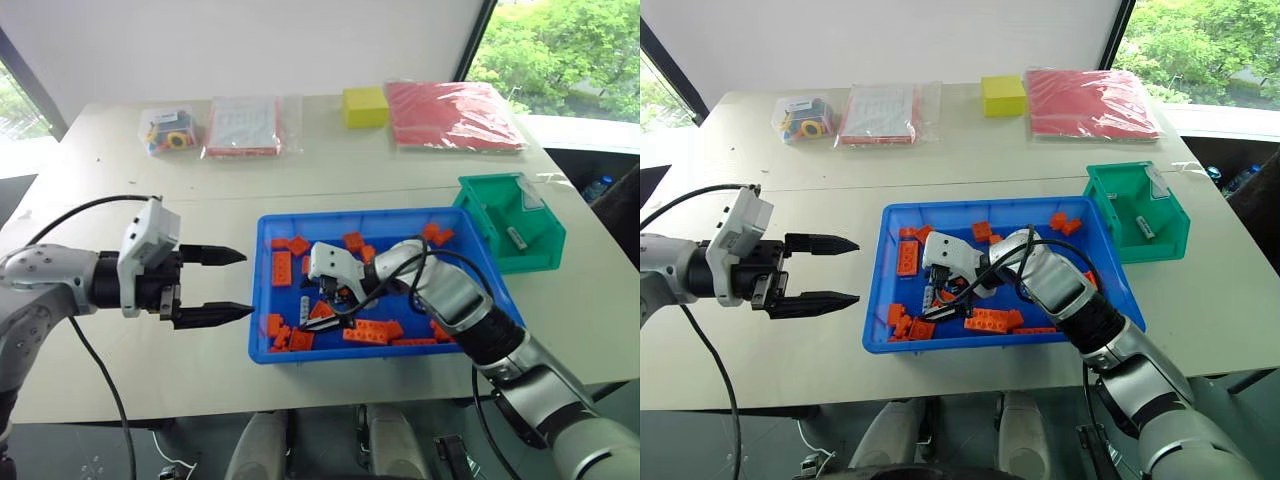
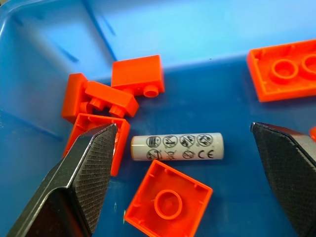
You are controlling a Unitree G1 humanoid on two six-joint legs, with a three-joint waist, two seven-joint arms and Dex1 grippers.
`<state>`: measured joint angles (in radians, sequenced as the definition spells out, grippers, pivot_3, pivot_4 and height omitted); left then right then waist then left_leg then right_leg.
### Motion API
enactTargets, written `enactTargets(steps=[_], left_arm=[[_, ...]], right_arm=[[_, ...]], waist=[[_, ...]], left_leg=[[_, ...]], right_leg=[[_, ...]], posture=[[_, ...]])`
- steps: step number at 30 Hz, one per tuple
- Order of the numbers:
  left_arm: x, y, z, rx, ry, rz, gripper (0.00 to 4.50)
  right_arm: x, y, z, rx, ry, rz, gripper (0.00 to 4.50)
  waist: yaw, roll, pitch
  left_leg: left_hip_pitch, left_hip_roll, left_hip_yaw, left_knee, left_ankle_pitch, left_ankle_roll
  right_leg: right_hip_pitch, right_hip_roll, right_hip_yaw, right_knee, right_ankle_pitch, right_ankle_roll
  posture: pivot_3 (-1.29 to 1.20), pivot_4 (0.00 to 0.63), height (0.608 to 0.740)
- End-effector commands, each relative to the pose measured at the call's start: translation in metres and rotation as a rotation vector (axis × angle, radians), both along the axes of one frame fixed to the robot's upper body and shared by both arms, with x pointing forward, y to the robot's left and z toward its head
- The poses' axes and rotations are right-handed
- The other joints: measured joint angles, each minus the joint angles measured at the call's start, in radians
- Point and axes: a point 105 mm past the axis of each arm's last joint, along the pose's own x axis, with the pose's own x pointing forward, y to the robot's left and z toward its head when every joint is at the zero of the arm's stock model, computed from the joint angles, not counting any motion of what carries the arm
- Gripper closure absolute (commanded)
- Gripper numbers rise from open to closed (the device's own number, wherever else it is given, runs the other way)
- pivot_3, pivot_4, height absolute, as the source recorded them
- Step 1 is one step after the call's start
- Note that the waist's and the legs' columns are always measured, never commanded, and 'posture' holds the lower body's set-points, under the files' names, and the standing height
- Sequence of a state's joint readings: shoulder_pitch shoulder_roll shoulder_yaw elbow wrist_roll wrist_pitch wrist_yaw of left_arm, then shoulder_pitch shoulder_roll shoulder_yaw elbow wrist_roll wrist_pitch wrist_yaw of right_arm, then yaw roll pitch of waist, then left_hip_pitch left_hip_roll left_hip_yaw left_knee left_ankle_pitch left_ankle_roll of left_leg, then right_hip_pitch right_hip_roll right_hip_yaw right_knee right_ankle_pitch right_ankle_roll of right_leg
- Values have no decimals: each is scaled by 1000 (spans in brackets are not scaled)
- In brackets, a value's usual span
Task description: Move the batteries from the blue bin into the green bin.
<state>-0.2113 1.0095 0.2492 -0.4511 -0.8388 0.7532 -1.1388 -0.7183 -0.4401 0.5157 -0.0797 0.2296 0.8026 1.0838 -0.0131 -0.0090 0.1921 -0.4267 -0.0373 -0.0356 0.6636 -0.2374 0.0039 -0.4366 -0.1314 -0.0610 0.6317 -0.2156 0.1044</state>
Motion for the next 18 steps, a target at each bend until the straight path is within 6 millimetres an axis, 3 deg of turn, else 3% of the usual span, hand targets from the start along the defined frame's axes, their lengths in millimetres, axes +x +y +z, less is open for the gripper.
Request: enactTargets(steps=[1,10,18], left_arm=[[2,-1,6,-4,-48,-7,0],[3,-3,10,-8,-64,-13,0],[6,-4,14,-16,-75,-12,0]], right_arm=[[-4,9,27,74,-20,32,58],[6,-3,-1,-50,-181,47,58],[3,-6,-10,-64,-208,66,58]], waist=[[0,0,0],[1,0,0],[-1,0,0]], left_leg=[[0,0,0,0,0,0],[0,0,0,0,0,0],[0,0,0,0,0,0]], right_leg=[[0,0,0,0,0,0],[0,0,0,0,0,0],[0,0,0,0,0,0]], posture=[[0,150,692],[0,150,692],[0,150,692]])
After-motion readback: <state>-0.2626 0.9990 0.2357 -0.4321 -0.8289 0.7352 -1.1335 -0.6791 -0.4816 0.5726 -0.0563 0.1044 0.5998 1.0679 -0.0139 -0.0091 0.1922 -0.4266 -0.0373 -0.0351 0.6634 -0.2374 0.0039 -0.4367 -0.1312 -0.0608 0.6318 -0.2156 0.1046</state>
